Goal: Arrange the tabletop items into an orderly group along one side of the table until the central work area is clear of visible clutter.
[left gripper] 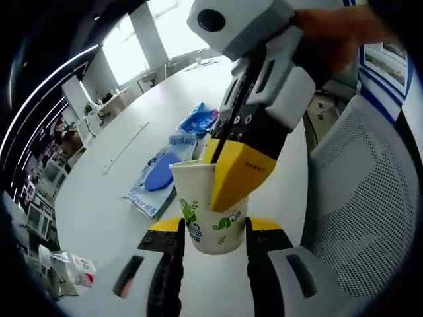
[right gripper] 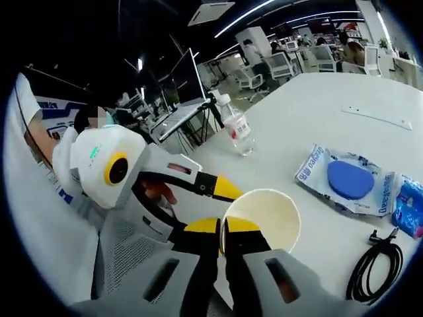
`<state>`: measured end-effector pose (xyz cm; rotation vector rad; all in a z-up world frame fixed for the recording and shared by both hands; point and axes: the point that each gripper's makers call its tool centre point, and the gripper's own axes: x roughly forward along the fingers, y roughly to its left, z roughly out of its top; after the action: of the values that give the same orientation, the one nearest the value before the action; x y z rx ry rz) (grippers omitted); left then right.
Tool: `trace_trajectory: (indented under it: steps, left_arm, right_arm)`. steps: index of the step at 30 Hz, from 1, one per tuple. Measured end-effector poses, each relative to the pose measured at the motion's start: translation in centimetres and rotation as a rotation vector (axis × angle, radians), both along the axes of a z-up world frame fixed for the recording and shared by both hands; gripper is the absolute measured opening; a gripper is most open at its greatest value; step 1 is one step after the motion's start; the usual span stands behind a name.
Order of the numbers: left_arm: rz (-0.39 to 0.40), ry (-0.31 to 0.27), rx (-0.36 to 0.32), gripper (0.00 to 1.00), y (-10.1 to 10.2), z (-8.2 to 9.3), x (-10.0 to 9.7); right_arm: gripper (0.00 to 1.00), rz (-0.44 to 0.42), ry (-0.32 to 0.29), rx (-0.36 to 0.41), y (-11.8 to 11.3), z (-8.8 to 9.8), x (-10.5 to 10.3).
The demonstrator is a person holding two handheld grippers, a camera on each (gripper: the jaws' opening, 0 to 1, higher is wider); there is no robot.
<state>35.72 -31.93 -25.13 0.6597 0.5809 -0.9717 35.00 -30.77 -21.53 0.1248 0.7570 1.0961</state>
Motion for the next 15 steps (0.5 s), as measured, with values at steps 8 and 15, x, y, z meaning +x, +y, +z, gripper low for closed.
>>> trace_trajectory:
  steps: [8,15]
  left_arm:
    - [0.067,0.021,-0.008,0.33,1.9,-0.2,0.8]
    - [0.195,0.092,-0.094,0.33,4.0,-0.4,1.1]
  right_arm:
    - [0.0,0.026,-0.039,-0.042,1.1,-0.2,1.1]
    - [0.0,0.016,-0.077,-0.069,1.6,-0.1,3.1]
